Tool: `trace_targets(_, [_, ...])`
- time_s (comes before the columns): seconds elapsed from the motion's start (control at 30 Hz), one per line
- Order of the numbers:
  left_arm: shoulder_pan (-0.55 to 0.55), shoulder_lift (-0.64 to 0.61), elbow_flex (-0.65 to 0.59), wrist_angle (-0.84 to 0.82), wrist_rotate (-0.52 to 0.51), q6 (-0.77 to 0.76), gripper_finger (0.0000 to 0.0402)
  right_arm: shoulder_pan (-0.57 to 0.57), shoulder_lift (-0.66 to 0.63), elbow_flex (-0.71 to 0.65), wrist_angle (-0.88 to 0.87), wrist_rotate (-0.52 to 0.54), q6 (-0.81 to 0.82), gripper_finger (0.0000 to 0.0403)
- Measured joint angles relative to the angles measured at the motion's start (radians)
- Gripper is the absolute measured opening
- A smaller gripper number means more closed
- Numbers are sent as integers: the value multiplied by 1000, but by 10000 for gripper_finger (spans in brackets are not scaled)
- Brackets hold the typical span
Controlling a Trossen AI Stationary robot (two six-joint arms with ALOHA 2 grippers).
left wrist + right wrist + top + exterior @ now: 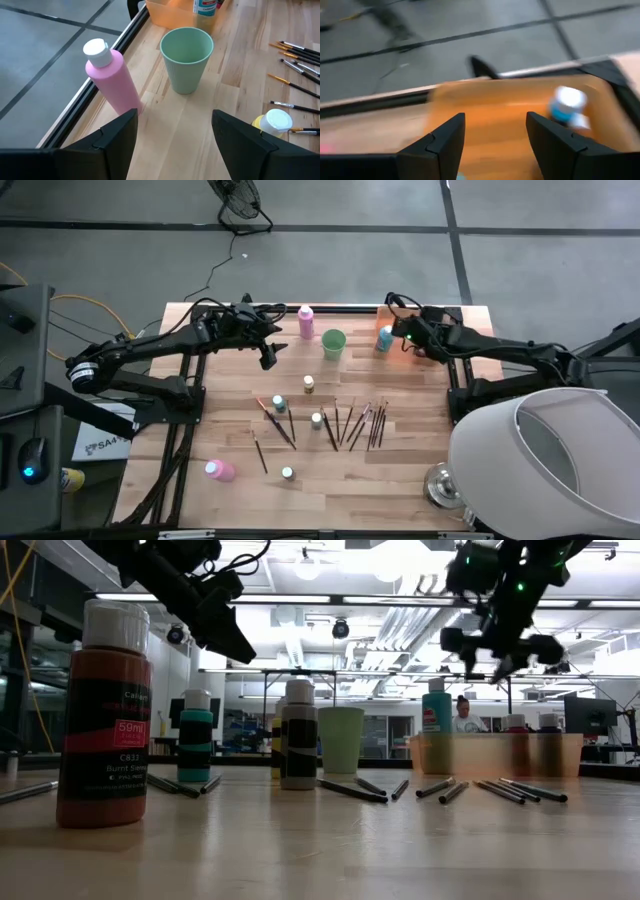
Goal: Pick & Place Paint Supplies
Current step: Put the small blue paint bottle into the orange bin
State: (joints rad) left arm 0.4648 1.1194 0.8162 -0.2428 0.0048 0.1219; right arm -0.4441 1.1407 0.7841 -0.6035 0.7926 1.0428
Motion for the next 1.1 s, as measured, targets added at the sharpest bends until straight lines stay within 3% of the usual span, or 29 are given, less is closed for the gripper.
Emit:
trace_targets(0.23, [0,8,0,-41,31,9,246,26,-17,0,240,-170,-287,203])
trace_targets(0.57, [-1,0,-126,-67,391,99,245,105,-17,0,284,-247,-367,203])
trace_targets(1.1, [-1,8,-333,-39,460,208,245,179,-17,0,268,-249,-367,204])
